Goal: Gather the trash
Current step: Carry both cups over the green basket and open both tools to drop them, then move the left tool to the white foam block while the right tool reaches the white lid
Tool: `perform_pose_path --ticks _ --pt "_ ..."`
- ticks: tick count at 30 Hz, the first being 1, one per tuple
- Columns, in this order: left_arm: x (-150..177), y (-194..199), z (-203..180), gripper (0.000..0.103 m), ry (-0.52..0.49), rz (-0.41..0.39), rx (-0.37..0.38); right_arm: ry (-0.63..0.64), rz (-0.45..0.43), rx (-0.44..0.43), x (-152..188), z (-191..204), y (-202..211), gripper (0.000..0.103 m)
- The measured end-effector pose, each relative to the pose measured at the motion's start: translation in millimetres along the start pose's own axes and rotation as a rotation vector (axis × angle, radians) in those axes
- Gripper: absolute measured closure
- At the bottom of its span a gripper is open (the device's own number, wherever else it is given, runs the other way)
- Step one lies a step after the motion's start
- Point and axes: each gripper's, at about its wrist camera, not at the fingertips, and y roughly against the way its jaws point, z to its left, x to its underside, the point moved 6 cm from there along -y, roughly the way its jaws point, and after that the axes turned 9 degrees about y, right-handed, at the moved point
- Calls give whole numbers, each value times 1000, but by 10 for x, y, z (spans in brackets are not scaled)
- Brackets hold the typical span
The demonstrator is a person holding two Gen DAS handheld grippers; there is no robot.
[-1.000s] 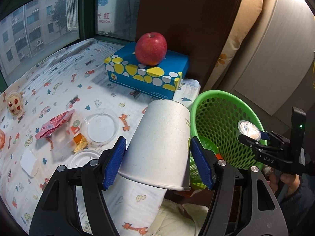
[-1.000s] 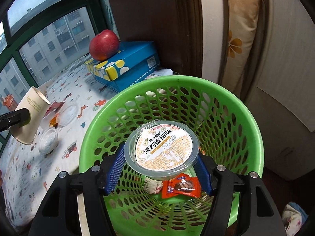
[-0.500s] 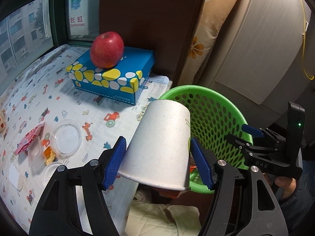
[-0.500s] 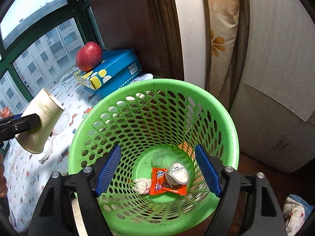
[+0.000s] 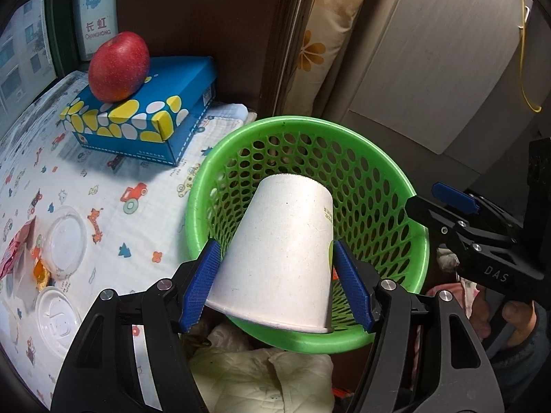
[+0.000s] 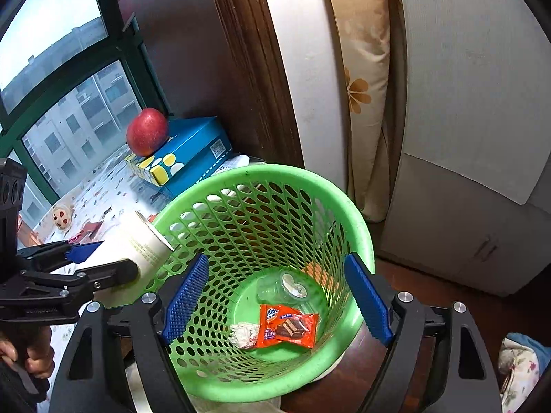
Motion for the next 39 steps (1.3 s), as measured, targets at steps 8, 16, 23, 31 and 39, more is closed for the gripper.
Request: perform_pose_path --ticks 8,16,23,31,39 --pt "40 -157 -122 35 5 42 42 -26 -12 7 6 -126 69 25" --pt "59 -134 -132 25 23 33 57 -33 -13 -6 22 -115 81 25" --pt "90 79 173 25 77 -11 -6 -10 -19 -34 -26 64 78 25" --pt "150 391 788 25 179 -71 -97 46 -11 -93 -111 472 -14 25" --pt "252 703 1553 25 286 -124 -215 129 5 -162 -188 1023 -141 24"
